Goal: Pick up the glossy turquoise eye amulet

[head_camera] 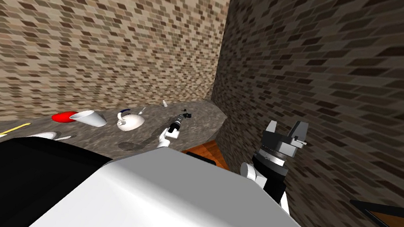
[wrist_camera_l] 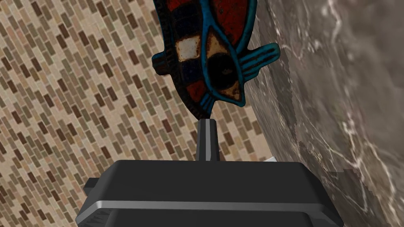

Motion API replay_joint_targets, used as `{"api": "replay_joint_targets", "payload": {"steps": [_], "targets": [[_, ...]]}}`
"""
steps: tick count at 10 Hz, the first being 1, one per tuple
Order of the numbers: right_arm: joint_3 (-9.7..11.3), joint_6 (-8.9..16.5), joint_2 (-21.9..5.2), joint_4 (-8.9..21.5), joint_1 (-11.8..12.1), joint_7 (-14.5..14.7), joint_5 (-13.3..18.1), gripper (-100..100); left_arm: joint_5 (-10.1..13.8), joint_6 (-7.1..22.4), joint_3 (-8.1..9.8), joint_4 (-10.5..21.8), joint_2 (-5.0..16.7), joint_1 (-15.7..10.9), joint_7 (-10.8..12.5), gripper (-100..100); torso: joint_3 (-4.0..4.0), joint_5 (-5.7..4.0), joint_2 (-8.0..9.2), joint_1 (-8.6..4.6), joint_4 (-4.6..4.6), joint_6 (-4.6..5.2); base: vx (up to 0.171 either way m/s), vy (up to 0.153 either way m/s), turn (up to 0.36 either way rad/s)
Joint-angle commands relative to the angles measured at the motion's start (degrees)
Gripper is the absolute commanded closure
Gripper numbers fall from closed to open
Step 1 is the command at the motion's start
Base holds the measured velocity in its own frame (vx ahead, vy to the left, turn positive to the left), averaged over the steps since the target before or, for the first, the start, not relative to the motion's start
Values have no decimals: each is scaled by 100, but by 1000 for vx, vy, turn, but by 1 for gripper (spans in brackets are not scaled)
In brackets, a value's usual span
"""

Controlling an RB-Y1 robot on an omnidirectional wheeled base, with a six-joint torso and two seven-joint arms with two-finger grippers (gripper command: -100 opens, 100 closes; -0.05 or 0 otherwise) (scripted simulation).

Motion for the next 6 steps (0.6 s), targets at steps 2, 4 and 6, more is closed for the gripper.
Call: {"api": "replay_joint_targets", "payload": {"steps": [2,4,6], "targets": [[0,0,0,0,0,0,0,0,0,0,0,0,0,0,0,100,0,0,0,0,0,0,0,0,0],[0,0,0,0,0,0,0,0,83,238,-7,-11,130,-132,75,-100,0,0,0,0,0,0,-17,-5,52],[0,0,0,0,0,0,0,0,170,507,-13,-8,254,-257,156,-100,11,-2,20,-8,4,-1,-73,-25,94]]}}
